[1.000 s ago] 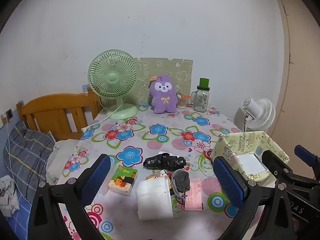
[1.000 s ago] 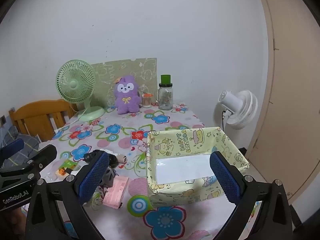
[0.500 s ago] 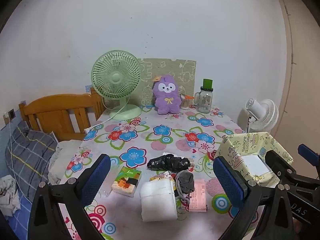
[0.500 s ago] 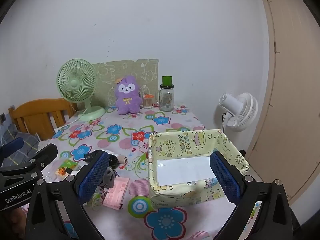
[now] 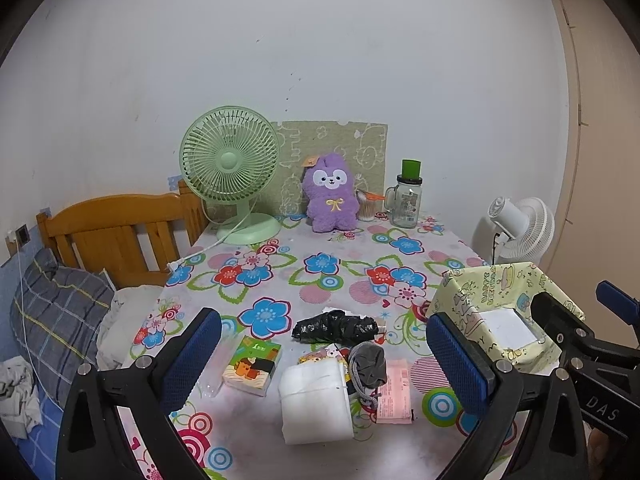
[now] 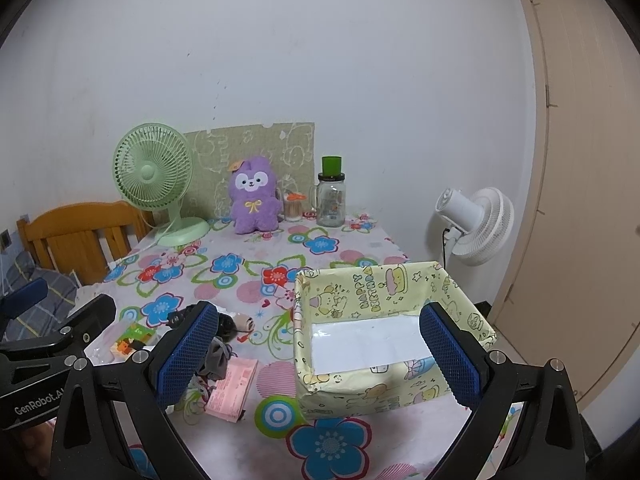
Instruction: Organize soft objects
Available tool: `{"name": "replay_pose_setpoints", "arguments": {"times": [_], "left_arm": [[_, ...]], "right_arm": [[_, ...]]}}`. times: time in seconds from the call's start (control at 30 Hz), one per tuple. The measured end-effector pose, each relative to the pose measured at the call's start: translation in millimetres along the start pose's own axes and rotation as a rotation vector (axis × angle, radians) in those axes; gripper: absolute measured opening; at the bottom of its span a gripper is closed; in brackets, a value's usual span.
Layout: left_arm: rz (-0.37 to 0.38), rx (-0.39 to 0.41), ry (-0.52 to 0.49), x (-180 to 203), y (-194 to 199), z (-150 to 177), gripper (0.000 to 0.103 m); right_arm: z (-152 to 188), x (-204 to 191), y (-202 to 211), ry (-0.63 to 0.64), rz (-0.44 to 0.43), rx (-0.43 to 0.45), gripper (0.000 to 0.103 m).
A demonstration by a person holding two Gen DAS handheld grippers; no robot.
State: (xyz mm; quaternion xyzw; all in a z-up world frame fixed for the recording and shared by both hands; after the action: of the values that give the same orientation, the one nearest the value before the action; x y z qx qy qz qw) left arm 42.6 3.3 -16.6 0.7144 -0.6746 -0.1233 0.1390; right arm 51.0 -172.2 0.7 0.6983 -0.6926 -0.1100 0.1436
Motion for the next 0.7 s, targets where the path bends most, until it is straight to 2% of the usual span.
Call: {"name": "replay_pose_setpoints", "arguments": {"times": [0.7], "left_arm": [[0.002,0.007,-0.006,-0.5,4.1,0.5,0.103]], "right_arm": [[-2.4,0.1,7.4,0.019,0.011,0.024,0.102]]}}
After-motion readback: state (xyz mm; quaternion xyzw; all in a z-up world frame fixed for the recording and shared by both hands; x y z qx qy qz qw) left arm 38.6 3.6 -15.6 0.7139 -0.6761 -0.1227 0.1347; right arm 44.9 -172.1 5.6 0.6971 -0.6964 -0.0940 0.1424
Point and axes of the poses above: each gripper's, at about its wrist camera, not at the fingertips, and y roughly against the way its jaws point, x to its right, z to its underside, the point moved 4 cm from there along -y, roughly the way its jaws point, and after that the axes turned 6 degrees about x, right-handed, at the moved point
